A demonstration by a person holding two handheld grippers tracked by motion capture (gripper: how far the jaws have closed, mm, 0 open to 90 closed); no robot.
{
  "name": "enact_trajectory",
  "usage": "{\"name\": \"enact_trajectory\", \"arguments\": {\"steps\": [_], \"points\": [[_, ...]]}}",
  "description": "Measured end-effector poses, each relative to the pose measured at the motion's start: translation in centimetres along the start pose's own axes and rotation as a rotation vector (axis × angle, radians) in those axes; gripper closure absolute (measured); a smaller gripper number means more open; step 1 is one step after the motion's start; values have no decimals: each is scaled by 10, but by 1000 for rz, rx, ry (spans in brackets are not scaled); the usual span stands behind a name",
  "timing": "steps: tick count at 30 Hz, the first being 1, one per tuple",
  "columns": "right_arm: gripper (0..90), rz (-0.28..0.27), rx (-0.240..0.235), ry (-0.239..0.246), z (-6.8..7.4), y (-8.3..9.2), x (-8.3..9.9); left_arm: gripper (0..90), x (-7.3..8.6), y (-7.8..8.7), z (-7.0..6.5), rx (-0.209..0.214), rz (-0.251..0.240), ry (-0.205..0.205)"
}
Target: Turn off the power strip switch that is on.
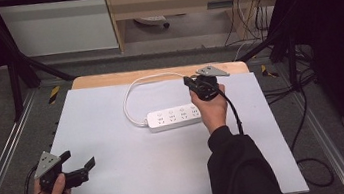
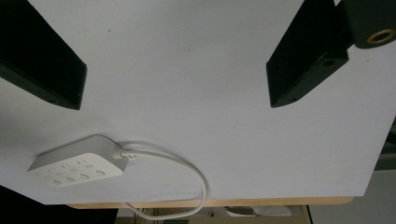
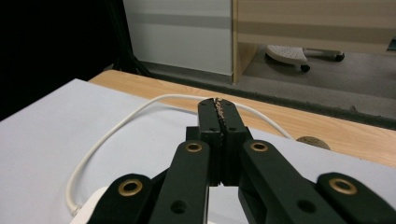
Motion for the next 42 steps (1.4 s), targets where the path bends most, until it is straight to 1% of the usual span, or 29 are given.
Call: {"name": "enact_trajectory", "arguments": {"steps": [3, 4, 8, 15, 21, 26, 31, 37, 42], "points": [[900, 11, 0, -1, 1, -4, 2, 51, 0, 0, 0, 1, -1, 1], [900, 20, -3, -7, 3, -9, 4, 51, 0, 0, 0, 2, -3, 2], [900, 38, -7, -11, 6, -17, 8, 51, -1, 0, 0, 3, -6, 0], [900, 66, -4, 2, 10, -28, 16, 51, -1, -1, 0, 5, -4, 3], [900, 95, -8, 13, 15, -36, 26, 51, 0, -1, 1, 8, -1, 3], [900, 112, -10, 27, 18, -40, 31, 51, 0, -1, 0, 8, -3, 4], [900, 121, -11, 22, 19, -43, 33, 51, 0, -1, 1, 8, -1, 6], [900, 134, -14, 29, 20, -46, 36, 51, 0, -1, 1, 6, 0, 2], [900, 144, -15, 18, 21, -47, 43, 51, 0, 0, 2, 5, -1, 4]]}}
Point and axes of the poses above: each handheld gripper's, and its own axes: y roughly backward along the jaws, x roughly out of its underside, z roughly to its left, the point moved 6 cm from there along -y, roughly forward along the jaws, and after that the axes turned 5 degrees about z, right-handed, at the moved point
